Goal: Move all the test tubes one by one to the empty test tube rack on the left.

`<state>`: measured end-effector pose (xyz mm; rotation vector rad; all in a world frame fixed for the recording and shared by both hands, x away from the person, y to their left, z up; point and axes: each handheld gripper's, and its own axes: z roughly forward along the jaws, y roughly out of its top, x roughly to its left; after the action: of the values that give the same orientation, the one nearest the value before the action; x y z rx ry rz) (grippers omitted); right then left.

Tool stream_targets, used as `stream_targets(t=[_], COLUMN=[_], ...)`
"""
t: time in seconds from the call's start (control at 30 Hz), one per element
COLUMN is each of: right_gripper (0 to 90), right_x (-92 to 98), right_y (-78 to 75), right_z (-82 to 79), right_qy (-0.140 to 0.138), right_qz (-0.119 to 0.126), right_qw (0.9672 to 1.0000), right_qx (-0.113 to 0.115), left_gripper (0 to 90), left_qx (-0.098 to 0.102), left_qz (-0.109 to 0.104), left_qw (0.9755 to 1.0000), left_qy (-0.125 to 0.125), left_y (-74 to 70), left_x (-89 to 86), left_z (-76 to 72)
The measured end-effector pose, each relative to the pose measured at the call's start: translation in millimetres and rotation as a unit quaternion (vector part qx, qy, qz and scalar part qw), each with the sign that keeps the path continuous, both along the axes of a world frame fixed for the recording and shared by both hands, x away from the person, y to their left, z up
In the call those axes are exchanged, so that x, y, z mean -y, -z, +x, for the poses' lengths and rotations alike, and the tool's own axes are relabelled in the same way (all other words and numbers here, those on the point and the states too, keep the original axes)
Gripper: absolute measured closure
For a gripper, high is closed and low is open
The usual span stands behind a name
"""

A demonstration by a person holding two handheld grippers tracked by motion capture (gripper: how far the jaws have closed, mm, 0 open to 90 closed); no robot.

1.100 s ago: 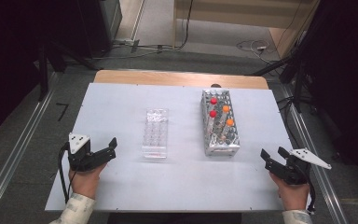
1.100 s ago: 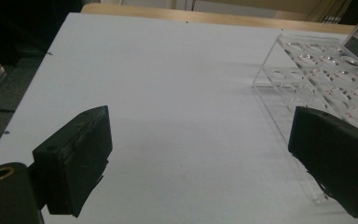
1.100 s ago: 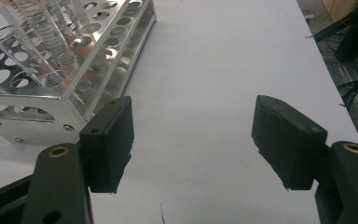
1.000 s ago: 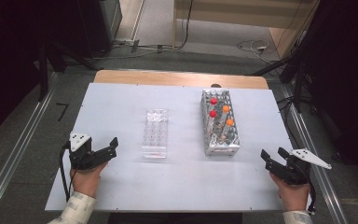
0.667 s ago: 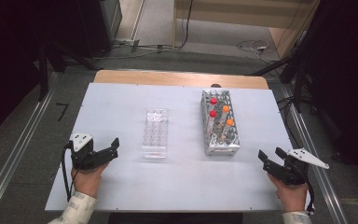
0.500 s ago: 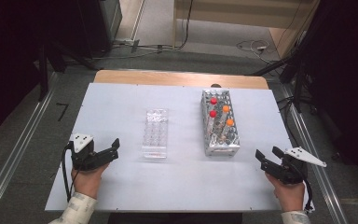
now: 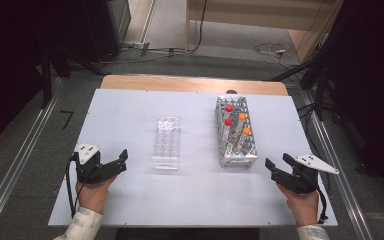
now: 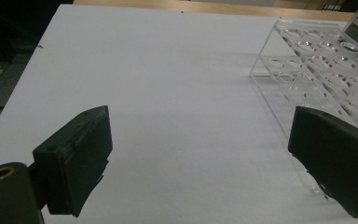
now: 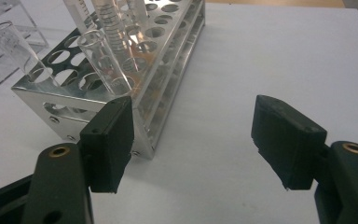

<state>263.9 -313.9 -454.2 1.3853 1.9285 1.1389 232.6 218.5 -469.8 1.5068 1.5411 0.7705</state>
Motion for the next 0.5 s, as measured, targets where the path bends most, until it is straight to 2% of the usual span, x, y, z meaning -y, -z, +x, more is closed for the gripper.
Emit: stream_targets(t=[0.5], right_gripper=[28.4], right_x=[-14.8], right_y=[-2.2], right_z=[3.5], right_qy=[-0.015], right_qz=[0.0], right_qw=[0.9999], right_qx=[0.005], left_gripper=[6.6], left_qx=[0.001], left_qz=[0.0], left_qw=[1.0], left_qy=[-0.001], left_y=[0.0], left_x=[1.3], left_z=[0.3])
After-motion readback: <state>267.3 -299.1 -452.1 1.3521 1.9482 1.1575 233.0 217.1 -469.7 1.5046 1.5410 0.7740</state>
